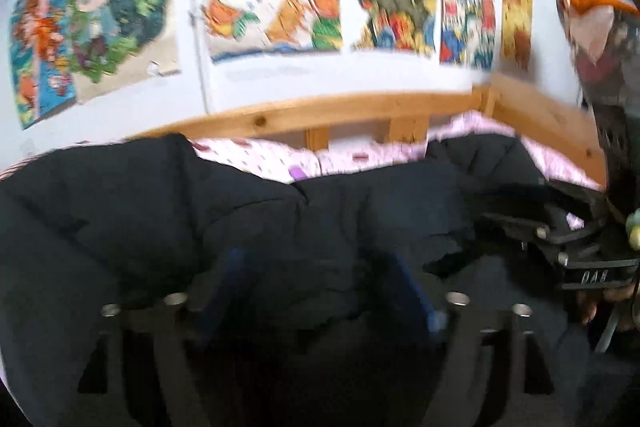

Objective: Fold large clothes

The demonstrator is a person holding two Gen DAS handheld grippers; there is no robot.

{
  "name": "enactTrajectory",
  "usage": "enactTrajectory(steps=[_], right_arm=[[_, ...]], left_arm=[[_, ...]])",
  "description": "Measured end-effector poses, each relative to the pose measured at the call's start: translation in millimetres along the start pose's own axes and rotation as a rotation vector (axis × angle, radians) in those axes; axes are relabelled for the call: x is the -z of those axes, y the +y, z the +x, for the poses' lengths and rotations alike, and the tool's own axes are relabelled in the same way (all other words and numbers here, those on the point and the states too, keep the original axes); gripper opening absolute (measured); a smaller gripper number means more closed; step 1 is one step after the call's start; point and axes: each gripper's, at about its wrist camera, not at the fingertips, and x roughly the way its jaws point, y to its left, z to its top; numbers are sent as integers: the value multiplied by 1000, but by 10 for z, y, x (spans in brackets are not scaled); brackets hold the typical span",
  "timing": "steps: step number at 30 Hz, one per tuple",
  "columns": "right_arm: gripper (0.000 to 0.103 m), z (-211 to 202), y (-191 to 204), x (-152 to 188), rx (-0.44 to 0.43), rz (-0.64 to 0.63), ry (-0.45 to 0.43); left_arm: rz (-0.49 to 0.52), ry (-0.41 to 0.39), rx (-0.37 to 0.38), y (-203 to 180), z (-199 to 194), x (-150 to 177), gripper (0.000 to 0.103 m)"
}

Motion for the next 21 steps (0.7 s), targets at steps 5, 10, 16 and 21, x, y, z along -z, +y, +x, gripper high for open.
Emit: enactTrajectory(steps=[5,10,16,21], right_arm=[[74,-281,110,-33,77,-63,7],[84,-704,205,-122,110,-74,-7],[92,-1176,350,-212,90,-56,-21],[102,-1544,480,-107,69,-58,0]], left_arm=[[-90,-34,-50,97,-345,39,86],[-131,-33,-89,152,-717,102,96],[-182,-7,-71,147,-1165,196,102],[-190,-29,-48,56,-1599,311,103]])
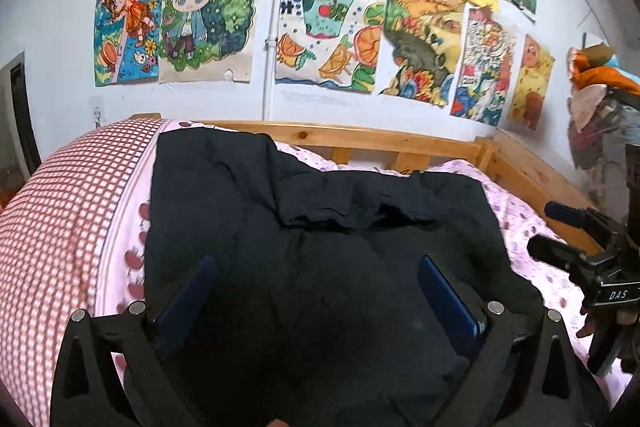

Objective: Fold large clothes

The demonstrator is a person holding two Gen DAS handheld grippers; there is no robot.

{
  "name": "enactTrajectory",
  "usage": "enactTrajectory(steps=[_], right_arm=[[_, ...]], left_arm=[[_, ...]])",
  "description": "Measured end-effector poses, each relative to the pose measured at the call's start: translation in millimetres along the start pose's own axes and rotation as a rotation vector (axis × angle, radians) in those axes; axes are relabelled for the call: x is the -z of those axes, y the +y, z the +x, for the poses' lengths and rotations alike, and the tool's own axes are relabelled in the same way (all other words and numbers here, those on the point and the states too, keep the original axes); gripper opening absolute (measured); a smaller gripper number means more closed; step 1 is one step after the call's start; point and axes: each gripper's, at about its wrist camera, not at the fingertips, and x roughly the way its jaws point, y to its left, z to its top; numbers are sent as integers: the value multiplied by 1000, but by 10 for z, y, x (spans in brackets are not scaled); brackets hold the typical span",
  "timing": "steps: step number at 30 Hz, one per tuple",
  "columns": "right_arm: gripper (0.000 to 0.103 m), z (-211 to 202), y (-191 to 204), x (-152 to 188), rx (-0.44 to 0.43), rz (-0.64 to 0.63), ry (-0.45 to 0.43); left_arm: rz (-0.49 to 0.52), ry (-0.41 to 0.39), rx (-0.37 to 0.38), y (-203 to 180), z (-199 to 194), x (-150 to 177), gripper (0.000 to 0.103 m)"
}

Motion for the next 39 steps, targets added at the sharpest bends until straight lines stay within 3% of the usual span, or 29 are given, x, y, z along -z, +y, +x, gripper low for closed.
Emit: enactTrajectory(steps=[4,15,22,32,39], right_arm=[[102,-333,114,113,6,-58,53],[102,-1368,359,338,44,-118,11],[102,-1821,448,510,41,-139,3],[102,-2223,642,896,-4,-211,34],[102,-2318,708,1306,-48,-265,73]], left_arm=[[35,9,16,-111,-292,119,103],[212,-54,106,-651,-1259,527,103],[243,-41,91,-703,-1641,660,103],[251,63,83,-453,-1876,1001,103],[286,161,187,-310,-1876,1374,103]])
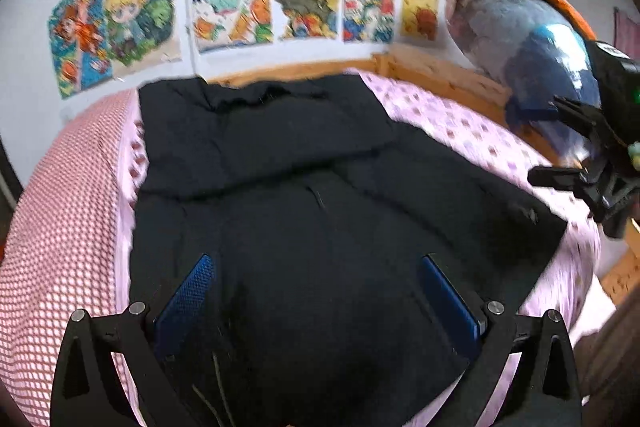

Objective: Fold large clothes

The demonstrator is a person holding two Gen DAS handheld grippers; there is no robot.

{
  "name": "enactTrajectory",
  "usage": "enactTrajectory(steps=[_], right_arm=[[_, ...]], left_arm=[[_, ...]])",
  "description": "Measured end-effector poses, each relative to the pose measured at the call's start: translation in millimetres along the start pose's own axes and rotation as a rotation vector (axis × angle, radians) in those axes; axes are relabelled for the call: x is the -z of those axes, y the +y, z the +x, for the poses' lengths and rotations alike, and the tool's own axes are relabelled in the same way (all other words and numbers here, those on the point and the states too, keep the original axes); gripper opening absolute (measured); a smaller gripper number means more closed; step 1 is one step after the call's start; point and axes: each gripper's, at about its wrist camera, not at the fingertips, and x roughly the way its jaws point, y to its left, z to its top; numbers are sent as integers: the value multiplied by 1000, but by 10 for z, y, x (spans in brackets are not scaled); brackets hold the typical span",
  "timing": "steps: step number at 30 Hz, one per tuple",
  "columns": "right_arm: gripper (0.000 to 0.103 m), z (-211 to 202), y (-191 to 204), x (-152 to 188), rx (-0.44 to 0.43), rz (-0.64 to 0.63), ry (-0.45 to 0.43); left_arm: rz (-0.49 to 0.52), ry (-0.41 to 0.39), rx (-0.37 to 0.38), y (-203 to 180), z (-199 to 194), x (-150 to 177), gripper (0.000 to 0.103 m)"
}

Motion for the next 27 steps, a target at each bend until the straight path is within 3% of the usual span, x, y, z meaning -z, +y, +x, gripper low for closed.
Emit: enactTrajectory(steps=[10,19,27], right_arm=[[102,204,64,425,-62,-43,133],[102,267,215,642,-140,-56,219],[102,278,393,880,-157,-133,282]], left_arm=[[178,57,49,-173,-41,449,103],[239,82,83,-250,-101,627,103],[369,98,29,-332,-157,883,103]])
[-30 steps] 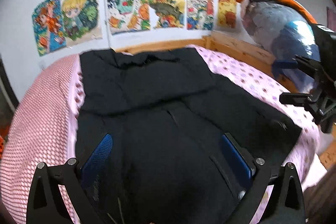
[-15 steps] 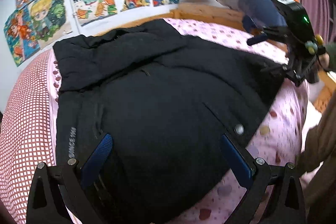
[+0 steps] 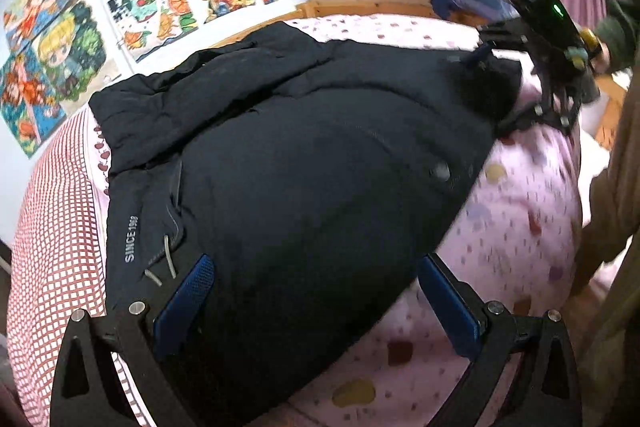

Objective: Fold large clothes

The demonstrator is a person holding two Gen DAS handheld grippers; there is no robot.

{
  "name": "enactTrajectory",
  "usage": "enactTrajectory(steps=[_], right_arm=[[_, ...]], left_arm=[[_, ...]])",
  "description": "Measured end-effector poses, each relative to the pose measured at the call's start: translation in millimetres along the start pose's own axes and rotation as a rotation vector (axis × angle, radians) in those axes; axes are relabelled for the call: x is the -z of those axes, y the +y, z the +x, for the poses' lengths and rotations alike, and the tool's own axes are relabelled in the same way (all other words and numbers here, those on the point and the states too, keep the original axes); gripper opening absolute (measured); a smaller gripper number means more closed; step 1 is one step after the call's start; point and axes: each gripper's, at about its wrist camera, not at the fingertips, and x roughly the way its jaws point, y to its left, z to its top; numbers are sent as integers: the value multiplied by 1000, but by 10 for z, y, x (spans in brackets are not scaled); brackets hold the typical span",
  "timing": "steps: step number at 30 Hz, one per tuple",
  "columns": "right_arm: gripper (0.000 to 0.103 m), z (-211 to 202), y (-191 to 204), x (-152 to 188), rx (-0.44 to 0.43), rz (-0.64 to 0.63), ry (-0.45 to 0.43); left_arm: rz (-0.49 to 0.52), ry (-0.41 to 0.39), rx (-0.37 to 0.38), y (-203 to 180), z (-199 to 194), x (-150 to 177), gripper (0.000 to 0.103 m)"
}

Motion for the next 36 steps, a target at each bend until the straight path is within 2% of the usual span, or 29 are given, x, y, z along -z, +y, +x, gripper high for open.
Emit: enactTrajectory(steps=[5,9,12,14,16,20,24,28,32,34,36], right_arm=[[102,11,58,110,23,-50,16],[102,-2,84,148,55,-89,16],[102,-10,104,183,108,-127,14],[102,-8,121,221,182,-149,10],[102,-14,112,245,266,-159,1],[102,-48,115,298,361,-160,-16],[102,-65,111,300,391,-172,-22],[101,-75,46,247,428,-194,-41],[100,-180,-60,180,435,-143,-75],[87,-244,-83,158,425,-113,-101],[63,-303,-63,128,421,-116,-130]], left_arm=[[101,18,-54,-167,26,111,103],[142,28,-103,-217,70,133,103],[178,32,-157,-283,103,162,103],[216,30,-205,-343,126,195,103],[248,14,-253,-393,123,230,103],[265,-32,-330,-402,57,235,103],[284,-78,-380,-376,1,225,101],[337,-127,-469,-378,-22,187,99],[320,-175,-549,-294,-97,86,99],[301,-178,-559,-230,-124,40,99],[287,-183,-560,-208,-152,12,98]])
